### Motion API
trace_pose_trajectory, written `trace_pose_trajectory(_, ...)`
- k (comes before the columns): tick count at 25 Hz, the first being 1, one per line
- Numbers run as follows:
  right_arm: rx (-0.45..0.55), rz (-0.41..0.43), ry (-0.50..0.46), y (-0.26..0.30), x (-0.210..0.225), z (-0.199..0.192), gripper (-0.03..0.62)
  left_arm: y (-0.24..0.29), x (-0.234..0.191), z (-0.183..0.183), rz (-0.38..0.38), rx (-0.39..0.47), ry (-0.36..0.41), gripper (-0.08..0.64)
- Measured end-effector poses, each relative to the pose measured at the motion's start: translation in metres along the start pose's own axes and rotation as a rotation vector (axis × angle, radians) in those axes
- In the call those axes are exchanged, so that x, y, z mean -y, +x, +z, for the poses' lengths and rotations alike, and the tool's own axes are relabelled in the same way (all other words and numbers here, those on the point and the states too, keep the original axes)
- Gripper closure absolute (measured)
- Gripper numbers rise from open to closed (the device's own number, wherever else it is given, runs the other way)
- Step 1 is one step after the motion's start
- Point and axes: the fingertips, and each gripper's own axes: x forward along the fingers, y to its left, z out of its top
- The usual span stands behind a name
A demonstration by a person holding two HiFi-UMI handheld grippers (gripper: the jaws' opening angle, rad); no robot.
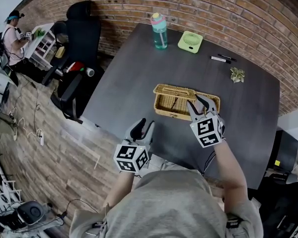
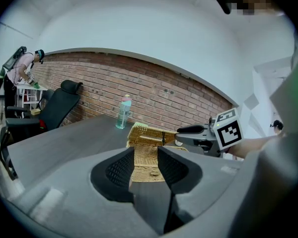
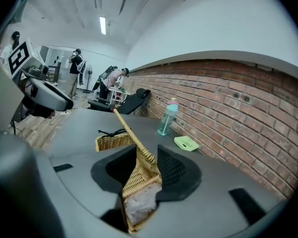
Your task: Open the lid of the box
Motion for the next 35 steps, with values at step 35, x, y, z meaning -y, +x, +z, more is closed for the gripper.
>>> trace_pose_trajectory(35,-0.007,0.055,0.118,0.073,0.089,0.026,0.499,0.032,0.005,-0.005,-0.005,-0.034,-0.022,0.411)
